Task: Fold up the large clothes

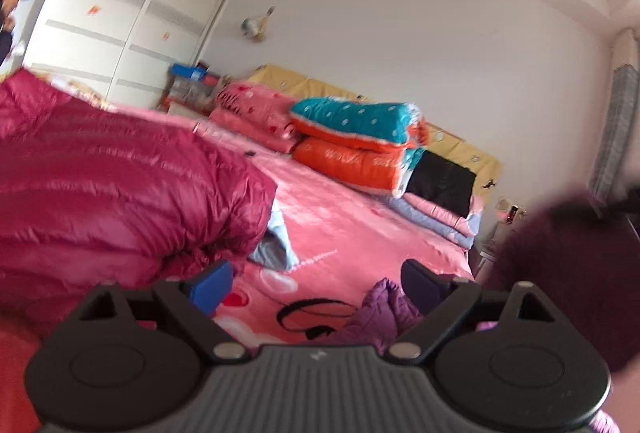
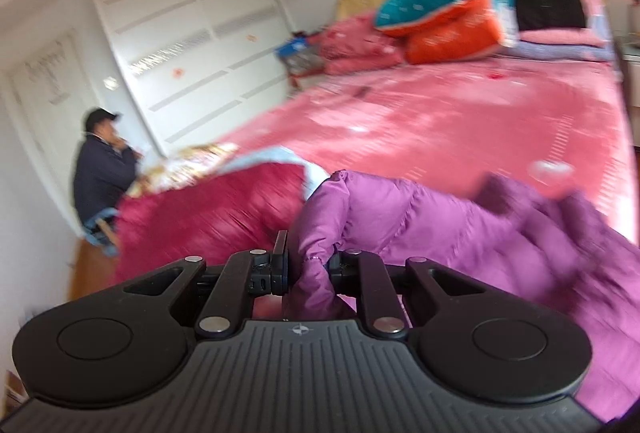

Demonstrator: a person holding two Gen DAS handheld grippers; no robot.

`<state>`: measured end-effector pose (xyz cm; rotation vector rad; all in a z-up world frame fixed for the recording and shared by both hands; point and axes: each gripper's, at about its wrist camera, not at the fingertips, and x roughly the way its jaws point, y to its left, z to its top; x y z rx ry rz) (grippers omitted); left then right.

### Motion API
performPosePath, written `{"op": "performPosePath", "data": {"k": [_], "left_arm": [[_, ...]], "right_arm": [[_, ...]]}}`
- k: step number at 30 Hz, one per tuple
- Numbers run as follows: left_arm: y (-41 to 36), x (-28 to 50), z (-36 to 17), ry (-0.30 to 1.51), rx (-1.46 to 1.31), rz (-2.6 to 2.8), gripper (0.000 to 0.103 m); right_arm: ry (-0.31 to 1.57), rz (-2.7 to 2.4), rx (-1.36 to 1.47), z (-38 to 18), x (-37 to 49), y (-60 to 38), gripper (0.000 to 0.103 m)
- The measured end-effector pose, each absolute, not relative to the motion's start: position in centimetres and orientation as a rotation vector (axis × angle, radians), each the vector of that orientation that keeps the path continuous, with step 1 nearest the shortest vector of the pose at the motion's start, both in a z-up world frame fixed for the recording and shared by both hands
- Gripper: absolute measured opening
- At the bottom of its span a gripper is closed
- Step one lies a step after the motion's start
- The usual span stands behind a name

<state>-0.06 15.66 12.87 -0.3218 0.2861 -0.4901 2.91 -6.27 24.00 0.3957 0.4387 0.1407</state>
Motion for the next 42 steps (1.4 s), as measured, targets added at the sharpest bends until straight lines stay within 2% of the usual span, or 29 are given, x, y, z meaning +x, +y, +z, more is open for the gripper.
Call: {"op": "performPosePath", "data": {"k": [5, 10, 23, 27, 29, 30, 31, 33, 42], "left_arm": [[17.2, 0.2, 12.6, 0.255, -0.335, -0.529, 0.092], [17.8, 1.4, 11.6, 0.32, -0.354, -0.535, 0.092], [15.8, 2.9, 10.0, 0.502, -0.223, -0.606, 0.092], [15.7, 3.3, 9.5, 0.553, -0.194, -0.575, 0.092], [15.4, 3.5, 9.2, 0.583, -0.179, -0.561, 0.092], [15.3, 3.5, 9.2, 0.593, -0.172, -0.558, 0.092], [15.2, 3.5, 9.1, 0.602, -0.167, -0.558, 0.092], [14.9, 3.3, 9.1, 0.614, -0.156, -0.571, 0.092], [13.5, 2.9, 9.0, 0.678, -0.08, -0.577, 0.091]], "right_arm": [[0.397, 0.227, 0.398, 26.5, 10.8, -3.0, 0.018], [0.407, 0.284, 0.344, 26.8, 18.2, 0.7, 0.018], [0.535, 0.364, 0.39, 18.7, 27.9, 5.2, 0.018], [0.588, 0.337, 0.38, 16.8, 29.1, 4.4, 0.024], [0.612, 0.318, 0.354, 15.9, 28.9, 4.6, 0.032], [0.624, 0.311, 0.341, 15.6, 28.8, 4.7, 0.049], [0.629, 0.304, 0.335, 15.4, 28.5, 4.6, 0.076], [0.618, 0.291, 0.322, 15.9, 28.0, 4.5, 0.09], [0.553, 0.193, 0.289, 18.9, 23.7, 1.5, 0.101]]}}
